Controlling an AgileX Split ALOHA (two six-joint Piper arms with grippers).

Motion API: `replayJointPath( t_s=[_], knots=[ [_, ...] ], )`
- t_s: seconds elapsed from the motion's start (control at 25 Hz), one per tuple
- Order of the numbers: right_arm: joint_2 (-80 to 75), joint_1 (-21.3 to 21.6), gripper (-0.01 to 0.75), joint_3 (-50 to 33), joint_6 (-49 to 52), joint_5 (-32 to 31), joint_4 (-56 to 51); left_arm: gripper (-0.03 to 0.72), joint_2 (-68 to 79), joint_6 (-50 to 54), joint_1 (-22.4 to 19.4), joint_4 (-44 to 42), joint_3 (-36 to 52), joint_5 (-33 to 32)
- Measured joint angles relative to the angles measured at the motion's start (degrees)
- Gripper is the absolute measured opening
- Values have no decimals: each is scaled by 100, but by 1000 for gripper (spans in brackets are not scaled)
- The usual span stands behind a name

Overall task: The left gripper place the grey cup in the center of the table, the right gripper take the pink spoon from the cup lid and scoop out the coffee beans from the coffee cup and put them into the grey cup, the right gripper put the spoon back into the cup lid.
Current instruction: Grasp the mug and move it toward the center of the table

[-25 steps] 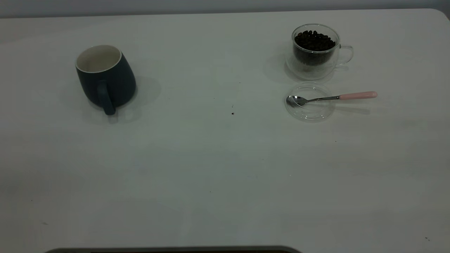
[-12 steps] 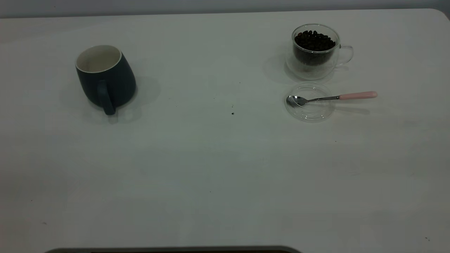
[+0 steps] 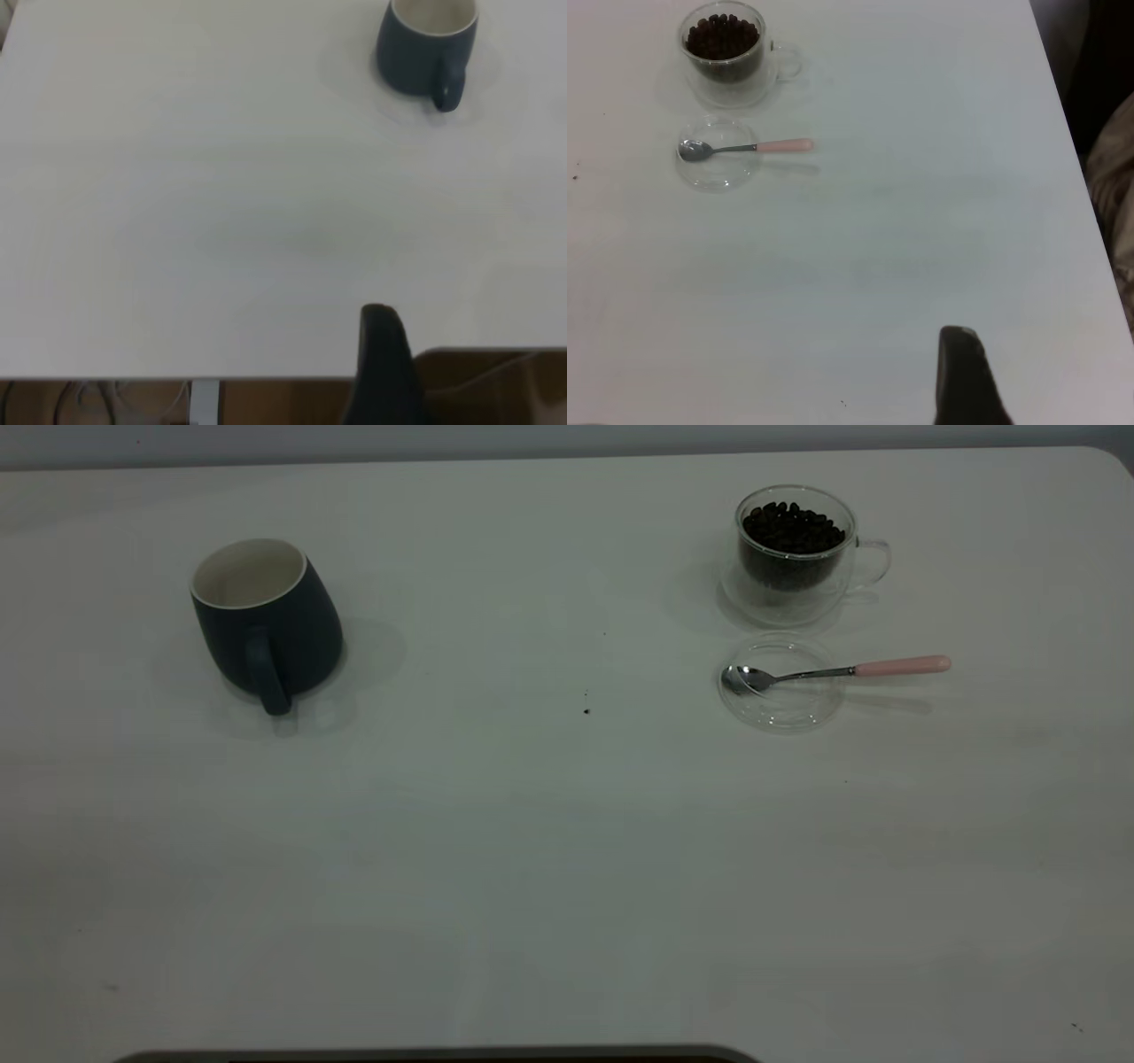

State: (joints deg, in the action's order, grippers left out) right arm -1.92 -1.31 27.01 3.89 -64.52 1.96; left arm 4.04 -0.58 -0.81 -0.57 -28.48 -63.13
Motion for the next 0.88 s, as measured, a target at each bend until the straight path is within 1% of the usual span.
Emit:
replayJointPath(
  t_s=[0.08, 0.28, 0.6, 0.76, 0.88],
  knots=[
    [0, 0, 483, 0, 0, 0, 0, 565, 547, 0, 0, 0, -28, 457],
    [0, 0, 483, 0, 0, 0, 0, 565, 2318, 0, 0, 17, -36, 1867],
    [0, 0, 483, 0, 0, 0, 0, 565, 4579, -30, 0, 1, -59, 3707],
    [0, 0, 483, 0, 0, 0, 0, 565, 5831, 23, -138, -24, -457, 4205],
    [0, 0, 483, 0, 0, 0, 0, 565, 7089, 58, -400, -7, -1139, 4345]
  ],
)
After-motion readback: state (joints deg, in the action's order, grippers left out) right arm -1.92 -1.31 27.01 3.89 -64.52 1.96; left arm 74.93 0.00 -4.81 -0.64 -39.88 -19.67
